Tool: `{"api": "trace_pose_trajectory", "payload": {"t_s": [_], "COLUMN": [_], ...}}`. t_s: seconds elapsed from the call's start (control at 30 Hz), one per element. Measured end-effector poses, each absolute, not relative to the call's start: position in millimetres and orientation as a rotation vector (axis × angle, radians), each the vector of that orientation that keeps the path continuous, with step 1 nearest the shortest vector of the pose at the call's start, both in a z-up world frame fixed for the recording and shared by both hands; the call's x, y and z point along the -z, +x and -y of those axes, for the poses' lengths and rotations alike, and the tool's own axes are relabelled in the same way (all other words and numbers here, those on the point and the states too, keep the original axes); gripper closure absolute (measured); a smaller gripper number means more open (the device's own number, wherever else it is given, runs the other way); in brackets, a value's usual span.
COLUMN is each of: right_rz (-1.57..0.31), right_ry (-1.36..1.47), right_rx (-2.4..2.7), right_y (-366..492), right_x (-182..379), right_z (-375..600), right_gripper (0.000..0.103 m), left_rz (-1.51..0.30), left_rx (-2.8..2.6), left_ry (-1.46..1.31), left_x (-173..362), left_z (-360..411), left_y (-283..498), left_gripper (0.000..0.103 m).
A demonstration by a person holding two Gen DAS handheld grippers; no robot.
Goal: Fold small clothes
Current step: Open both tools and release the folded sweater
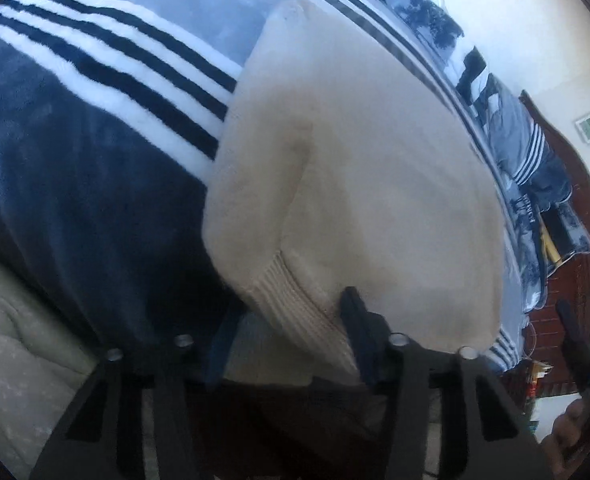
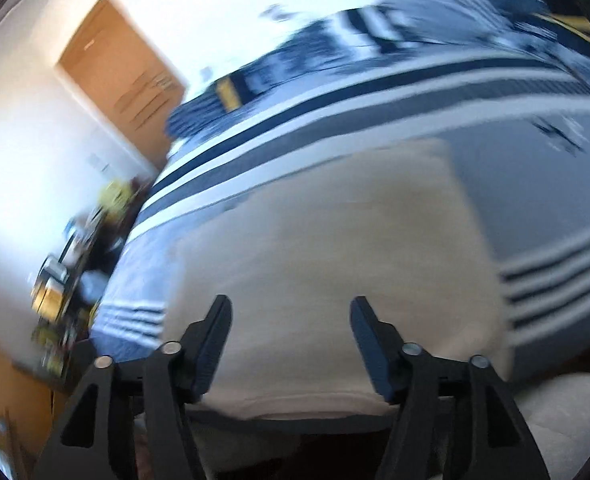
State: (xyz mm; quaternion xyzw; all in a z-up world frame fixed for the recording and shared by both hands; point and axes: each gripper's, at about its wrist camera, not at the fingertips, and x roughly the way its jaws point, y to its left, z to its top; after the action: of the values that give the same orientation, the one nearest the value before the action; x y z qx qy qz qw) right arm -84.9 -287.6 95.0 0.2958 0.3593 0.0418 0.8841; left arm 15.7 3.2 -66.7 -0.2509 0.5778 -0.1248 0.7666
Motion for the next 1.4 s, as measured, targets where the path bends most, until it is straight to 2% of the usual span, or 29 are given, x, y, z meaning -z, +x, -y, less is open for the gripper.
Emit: {"api": "trace_pose_trajectory", "payload": {"t_s": [0.1,0.23,0.4,0.43,0.47,0.57,0.63,0.7,0.87,1.0,1.03,1.1,1.13,1.17,1.4], "right_rz": [-0.771,-0.877,-1.049,-1.071,-1.093,-1.15,-1.176,-1.18,-1.193,-1.224,-1.235,-1.263,-1.277,-1.291,-1.409], "right_ry": [0.574,0.531,0.44,0.435,0.431,0.43,0.413,0.387,0.336,0.308,0.302,0.282,0.273,0.27,0.295], "right_rx": [-0.154,-0.244,-0.321,-0.342,-0.355,-0.374,-0.384,-0.395,-0.428,-0.41,-0.408,-0.398,-0.391,-0.385,-0.382], "right_y": [-59,-16,37,47,55,79,91,99,110,118,122,127,131,133,161], "right_x": [-104,-100,-82,-78,-76,-69,-68,-72,-74,-66,-64,-58,-55,-52,-33], "right_z": [257,224,181,176,169,154,141,130,108,100,97,94,93,92,77], "right_gripper": [0.028,0.028,0.028,0.028,0.028,0.028,0.028,0.028,0.028,0.028,0.028,0.028,0.028,0.028,0.028], "left_rz": [-1.263,-1.297,-1.299,-1.292,-1.289,-1.291,-1.286,-1.283,-1.298,-1.305,-1.301,-1.3,-1.301,-1.3,-1.219], "left_rx": [0.286,0.304,0.321,0.322,0.32,0.296,0.256,0.244,0.27,0.278,0.274,0.27,0.28,0.305,0.377], "left_ry": [-0.693,-0.869,-0.813,-0.792,-0.776,-0.784,-0.775,-0.741,-0.658,-0.643,-0.638,-0.622,-0.628,-0.652,-0.718], "left_x": [77,97,95,92,90,83,81,79,85,85,84,83,82,81,62], "left_z": [-24,-43,-35,-33,-33,-36,-43,-48,-44,-38,-37,-37,-36,-38,-42], "left_y": [18,21,25,25,25,22,18,15,22,29,29,29,29,29,25], "left_gripper": [0.077,0.079,0.079,0.081,0.09,0.092,0.086,0.06,0.056,0.056,0.058,0.072,0.076,0.095,0.097]}}
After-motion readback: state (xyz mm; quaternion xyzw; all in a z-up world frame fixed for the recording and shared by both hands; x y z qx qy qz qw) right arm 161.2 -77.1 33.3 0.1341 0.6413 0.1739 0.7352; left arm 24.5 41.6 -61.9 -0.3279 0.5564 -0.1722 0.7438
